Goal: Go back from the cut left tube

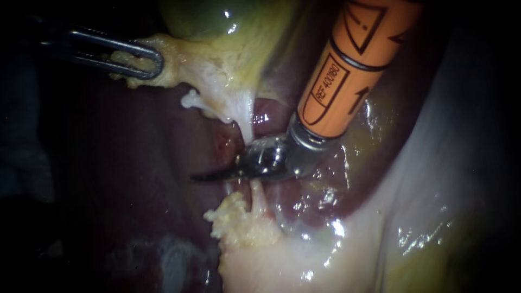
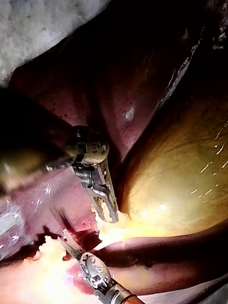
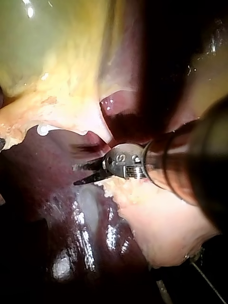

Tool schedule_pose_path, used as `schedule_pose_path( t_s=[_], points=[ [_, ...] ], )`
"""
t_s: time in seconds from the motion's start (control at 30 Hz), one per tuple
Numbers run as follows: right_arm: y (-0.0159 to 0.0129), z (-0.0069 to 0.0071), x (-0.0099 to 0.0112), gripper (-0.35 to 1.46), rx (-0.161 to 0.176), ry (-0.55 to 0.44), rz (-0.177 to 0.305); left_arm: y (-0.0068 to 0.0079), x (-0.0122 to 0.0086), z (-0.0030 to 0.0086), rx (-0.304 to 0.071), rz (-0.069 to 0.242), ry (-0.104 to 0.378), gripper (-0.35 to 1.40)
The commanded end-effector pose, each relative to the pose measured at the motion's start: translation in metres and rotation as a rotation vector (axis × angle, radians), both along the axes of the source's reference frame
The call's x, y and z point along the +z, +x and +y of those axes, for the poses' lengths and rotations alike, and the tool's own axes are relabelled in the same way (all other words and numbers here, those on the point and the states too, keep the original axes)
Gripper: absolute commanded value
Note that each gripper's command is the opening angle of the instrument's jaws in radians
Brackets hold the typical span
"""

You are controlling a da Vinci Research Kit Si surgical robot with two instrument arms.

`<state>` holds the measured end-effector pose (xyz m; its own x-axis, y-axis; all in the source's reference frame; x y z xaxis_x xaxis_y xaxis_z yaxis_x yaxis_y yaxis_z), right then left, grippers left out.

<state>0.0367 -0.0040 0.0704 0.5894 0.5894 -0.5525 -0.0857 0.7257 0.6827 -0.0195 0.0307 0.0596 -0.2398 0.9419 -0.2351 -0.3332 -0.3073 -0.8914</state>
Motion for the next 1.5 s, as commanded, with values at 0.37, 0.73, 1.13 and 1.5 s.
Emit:
schedule_pose_path(
  t_s=[0.37,0.73,1.13,1.5],
  points=[
    [0.0008,-0.0003,-0.0007,1.23,-0.035,-0.078,0.051,0.0000,0.0001,0.0000,0.000,0.000,0.000,-0.35],
    [-0.0015,0.0011,-0.0068,1.26,-0.067,-0.287,0.095,0.0001,0.0005,0.0000,0.001,0.000,-0.002,-0.35],
    [-0.0092,0.0004,-0.0092,1.43,-0.012,-0.439,-0.007,0.0002,0.0009,0.0001,0.001,0.000,-0.003,-0.35],
    [-0.0171,0.0031,-0.0141,1.43,0.011,-0.465,-0.051,0.0003,0.0010,0.0002,-0.001,0.002,-0.004,-0.35]
  ],
)
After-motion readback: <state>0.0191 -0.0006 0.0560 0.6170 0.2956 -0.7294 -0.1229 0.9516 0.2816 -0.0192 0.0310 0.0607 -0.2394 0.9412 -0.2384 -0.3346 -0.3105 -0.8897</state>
